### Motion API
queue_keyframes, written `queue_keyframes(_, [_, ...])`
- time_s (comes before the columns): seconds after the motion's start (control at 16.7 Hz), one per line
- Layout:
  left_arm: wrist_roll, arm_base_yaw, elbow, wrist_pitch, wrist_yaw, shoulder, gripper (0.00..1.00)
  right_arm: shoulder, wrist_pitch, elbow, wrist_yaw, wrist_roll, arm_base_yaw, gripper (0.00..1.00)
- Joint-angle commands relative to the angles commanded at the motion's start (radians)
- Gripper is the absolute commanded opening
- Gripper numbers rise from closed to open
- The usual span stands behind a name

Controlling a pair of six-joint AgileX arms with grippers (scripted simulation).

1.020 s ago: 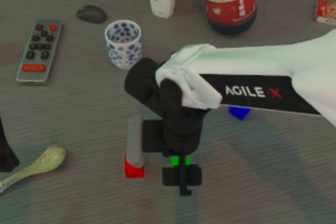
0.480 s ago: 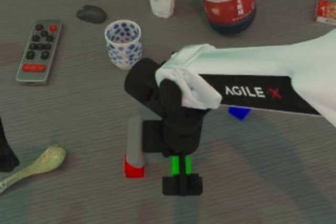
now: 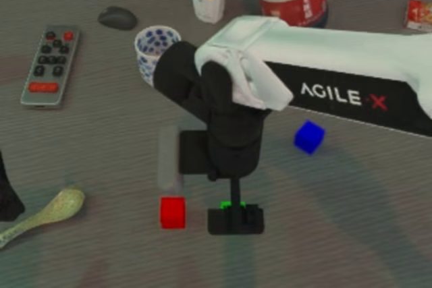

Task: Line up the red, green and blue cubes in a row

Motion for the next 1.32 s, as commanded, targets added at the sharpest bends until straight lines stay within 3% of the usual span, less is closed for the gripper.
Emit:
queue_keyframes(0.48, [0.000, 0.000, 0.000, 0.000, 0.000, 0.000, 1.00, -0.009, -0.039, 0.038, 0.001, 0.013, -0.020, 1.00])
queue_keyframes(0.66, [0.000, 0.000, 0.000, 0.000, 0.000, 0.000, 1.00, 0.033, -0.049, 0.087, 0.004, 0.083, -0.115, 1.00])
queue_keyframes(1.02, [0.000, 0.000, 0.000, 0.000, 0.000, 0.000, 1.00, 0.130, -0.070, 0.199, 0.009, 0.271, -0.392, 1.00])
queue_keyframes(1.32, [0.000, 0.000, 0.000, 0.000, 0.000, 0.000, 1.00, 0.138, -0.070, 0.210, 0.010, 0.293, -0.415, 1.00])
